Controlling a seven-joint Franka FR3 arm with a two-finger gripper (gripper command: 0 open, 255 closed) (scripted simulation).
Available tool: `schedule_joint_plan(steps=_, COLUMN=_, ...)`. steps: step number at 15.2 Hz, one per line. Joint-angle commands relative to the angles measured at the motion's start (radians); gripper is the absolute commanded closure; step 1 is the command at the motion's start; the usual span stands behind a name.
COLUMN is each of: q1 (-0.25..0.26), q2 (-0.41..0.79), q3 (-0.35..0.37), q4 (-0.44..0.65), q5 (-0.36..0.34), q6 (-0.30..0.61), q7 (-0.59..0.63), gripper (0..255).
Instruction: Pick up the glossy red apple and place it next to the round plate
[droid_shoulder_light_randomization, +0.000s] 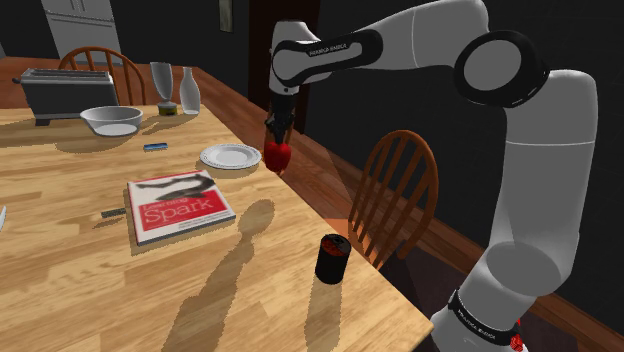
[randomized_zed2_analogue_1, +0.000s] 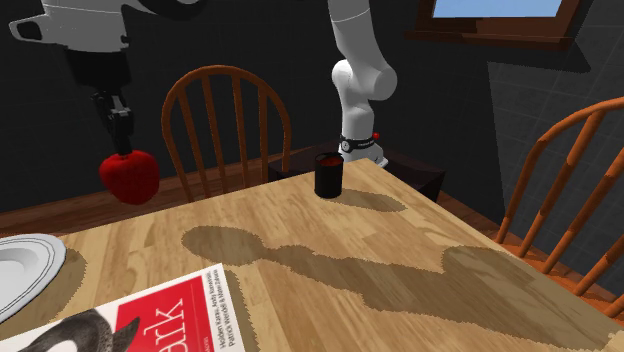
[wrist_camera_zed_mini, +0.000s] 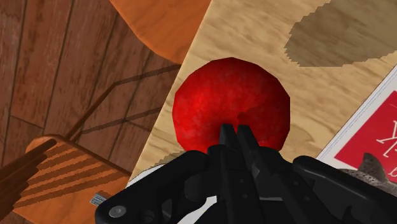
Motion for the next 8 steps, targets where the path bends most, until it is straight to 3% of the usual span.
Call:
schedule_joint_plan(steps=1, q1=-0.002, q2=-0.001, q3=-0.001, q4=-0.029, q5=-0.001, q6=0.029, q7=0.002, gripper=255)
schedule_joint_plan(steps=8, q1=-0.002, q2=0.022, q3=-0.005, q4=-0.09, q5=-0.012, q6=0.112, q7=0.014, gripper=255)
